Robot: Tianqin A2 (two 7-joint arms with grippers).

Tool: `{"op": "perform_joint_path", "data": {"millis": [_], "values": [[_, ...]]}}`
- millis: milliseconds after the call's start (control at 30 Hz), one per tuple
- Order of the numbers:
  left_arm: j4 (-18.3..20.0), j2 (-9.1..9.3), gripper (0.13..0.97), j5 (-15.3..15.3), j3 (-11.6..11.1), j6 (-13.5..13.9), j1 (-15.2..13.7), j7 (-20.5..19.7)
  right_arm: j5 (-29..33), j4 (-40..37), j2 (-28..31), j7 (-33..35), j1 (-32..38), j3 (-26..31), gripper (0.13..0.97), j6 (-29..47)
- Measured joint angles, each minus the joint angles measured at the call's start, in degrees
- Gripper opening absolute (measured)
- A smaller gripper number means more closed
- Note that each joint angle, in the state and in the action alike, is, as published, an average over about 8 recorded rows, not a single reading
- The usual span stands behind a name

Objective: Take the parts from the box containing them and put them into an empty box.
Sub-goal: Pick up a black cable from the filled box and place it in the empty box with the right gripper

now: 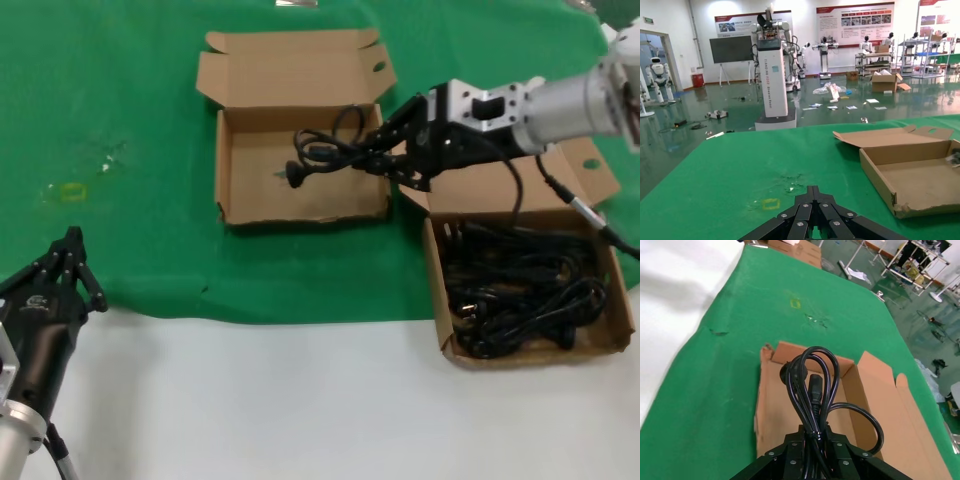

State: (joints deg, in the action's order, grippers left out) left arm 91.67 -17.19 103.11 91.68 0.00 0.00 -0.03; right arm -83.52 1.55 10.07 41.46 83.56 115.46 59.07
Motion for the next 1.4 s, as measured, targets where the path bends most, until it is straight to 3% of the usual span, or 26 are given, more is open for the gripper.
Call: {"op": "perform_joint_path", "data": {"millis": [500, 1400], "values": [[0.00, 0.00, 0.144, 0.00, 0.00, 0.00, 0.00, 0.00, -0.93, -0.75, -4.34, 3.47, -2.23, -1.98, 0.213, -8.11], [0.00, 0.00, 0.144, 0.00, 0.00, 0.00, 0.00, 0.00, -2.52, -0.95, -7.23, 9.78, -4.99, -4.62, 0.213, -14.35]]}}
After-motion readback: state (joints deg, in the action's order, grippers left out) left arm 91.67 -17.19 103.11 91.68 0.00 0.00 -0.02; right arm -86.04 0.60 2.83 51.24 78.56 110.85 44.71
